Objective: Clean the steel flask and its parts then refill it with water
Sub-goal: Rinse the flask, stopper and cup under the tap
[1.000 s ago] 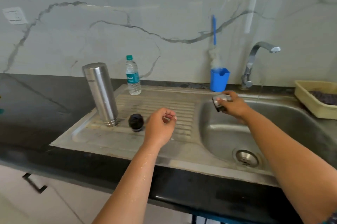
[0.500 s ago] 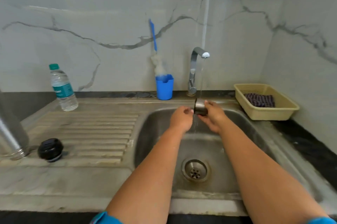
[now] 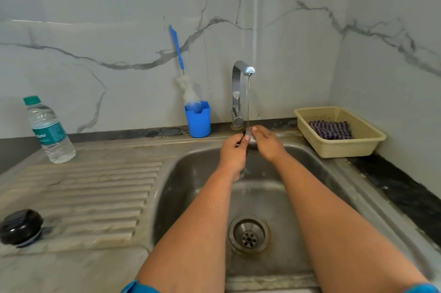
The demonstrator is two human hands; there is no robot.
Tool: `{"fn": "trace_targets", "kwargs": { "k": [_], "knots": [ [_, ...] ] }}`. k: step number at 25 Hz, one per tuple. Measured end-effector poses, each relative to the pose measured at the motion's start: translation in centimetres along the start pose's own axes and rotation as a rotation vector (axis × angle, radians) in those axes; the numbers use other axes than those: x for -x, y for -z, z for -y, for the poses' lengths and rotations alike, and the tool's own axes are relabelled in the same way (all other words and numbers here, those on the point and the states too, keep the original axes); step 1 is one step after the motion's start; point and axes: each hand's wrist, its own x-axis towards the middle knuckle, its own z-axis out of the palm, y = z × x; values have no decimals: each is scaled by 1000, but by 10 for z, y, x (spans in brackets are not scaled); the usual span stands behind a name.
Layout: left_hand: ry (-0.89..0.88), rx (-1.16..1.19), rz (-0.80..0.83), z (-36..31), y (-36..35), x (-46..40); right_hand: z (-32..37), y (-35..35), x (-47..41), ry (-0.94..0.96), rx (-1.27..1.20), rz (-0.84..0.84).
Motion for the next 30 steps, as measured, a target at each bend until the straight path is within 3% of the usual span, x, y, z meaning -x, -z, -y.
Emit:
{"fn": "trace_targets", "kwargs": {
  "k": [2,5,7,8,9,12,13,17,19,20,23,24,25,28,30],
  "knots": [
    [12,68,-1,2,2,-3,3,-2,1,-139,-113,48],
    [130,208,-70,-12,4,1,-2,-3,11,202,342,-10],
    [165,248,-55,-15,7,1,-6,-3,18,402,422,2],
    [138,234,-32,-15,7,-1,-6,-4,17,407,385,-23],
    [93,184,1,-13,6,-1,-3,-4,14,309,302,-49],
    [-17,67,76,-4,2,-5,10,3,5,-229,-186,-30],
    [-11,76,81,-5,1,-4,12,4,6,-258,-180,-25],
    [96,126,-71,-4,9,-10,4,1,16,273,351,-28],
    [89,90,-75,-5,13,-9,2,-2,14,354,422,7],
    [64,61,-48,-5,13,-8,1,-4,9,299,413,-8],
    [-47,-29,27,-4,9,-5,4,0,-1,-272,-28,-31],
    [-59,-45,13,-4,8,-5,7,0,1,-336,-72,-31],
    [-41,-38,-7,-3,7,-5,6,0,2,-270,1,-44],
    [70,71,-101,-6,10,-6,-3,-2,16,298,404,-101],
    [64,91,-84,-8,13,-5,-5,0,17,407,418,-92]
  ]
}}
